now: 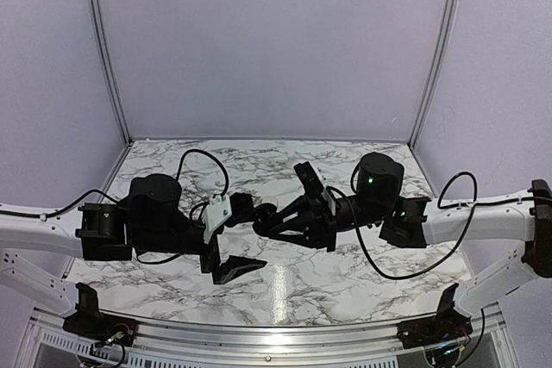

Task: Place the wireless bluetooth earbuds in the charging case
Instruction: Close the charging case with the earbuds at the corner of the board, then place the charging case with the earbuds at the center of the board.

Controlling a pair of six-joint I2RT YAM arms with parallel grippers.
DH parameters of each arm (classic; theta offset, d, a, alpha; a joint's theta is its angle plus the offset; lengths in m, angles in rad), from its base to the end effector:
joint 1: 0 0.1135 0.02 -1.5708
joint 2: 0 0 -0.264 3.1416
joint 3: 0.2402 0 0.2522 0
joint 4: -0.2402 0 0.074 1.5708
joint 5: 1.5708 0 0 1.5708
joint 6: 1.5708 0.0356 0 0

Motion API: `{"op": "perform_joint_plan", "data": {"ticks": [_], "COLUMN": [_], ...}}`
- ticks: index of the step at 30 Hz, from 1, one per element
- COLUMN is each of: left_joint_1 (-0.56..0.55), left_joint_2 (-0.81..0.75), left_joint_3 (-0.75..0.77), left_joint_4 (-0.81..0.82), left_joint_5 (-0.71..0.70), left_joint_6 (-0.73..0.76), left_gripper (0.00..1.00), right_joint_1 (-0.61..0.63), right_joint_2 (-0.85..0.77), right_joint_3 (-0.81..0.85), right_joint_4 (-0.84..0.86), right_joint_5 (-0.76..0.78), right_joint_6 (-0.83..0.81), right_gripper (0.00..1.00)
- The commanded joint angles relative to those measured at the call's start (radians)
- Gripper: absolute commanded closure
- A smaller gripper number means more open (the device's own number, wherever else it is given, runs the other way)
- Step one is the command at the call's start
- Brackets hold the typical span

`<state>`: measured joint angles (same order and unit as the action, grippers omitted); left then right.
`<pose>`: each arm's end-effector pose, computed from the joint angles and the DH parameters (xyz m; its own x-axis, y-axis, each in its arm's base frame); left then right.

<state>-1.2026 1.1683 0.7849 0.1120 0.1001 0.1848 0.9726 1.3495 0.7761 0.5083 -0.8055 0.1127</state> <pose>0.0944 -0.2547 0.2911 0.0821 0.2952 -0.9519 0.9643 0.2178 0.1507 0.1471 0.2614 0.2822 -0.1464 -0.0764 -0.9863 -0.9674 -0.1972 0.1588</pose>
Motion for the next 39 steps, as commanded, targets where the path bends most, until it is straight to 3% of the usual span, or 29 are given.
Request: {"op": "perform_joint_plan", "data": {"ticks": [1, 15, 27, 34, 39], "left_joint_1": [-0.020, -0.123, -0.181, -0.161, -0.063], "left_joint_2": [-0.033, -0.048, 0.023, -0.030, -0.152], "left_joint_3": [0.045, 0.099, 0.136, 0.106, 0.027], "left_joint_4": [0.043, -0.001, -0.103, -0.044, 0.055], "left_joint_5": [-0.007, -0.033, -0.065, -0.254, -0.271], "left_joint_6": [0.039, 0.148, 0.198, 0.141, 0.037], "left_gripper": [0.01, 0.07, 0.22, 0.02, 0.01], "right_joint_1": [0.006, 0.004, -0.017, -0.077, -0.176], "right_joint_2": [0.011, 0.039, 0.045, 0.065, 0.084], "right_joint_3": [0.046, 0.031, 0.016, -0.020, -0.061], "right_joint_4": [-0.013, 0.006, 0.118, 0.125, 0.092], "right_joint_5": [-0.028, -0.022, -0.028, 0.008, 0.029], "right_joint_6": [0.013, 0.058, 0.181, 0.228, 0.276], "right_gripper": [1.00, 1.00, 1.00, 1.00, 1.00]}}
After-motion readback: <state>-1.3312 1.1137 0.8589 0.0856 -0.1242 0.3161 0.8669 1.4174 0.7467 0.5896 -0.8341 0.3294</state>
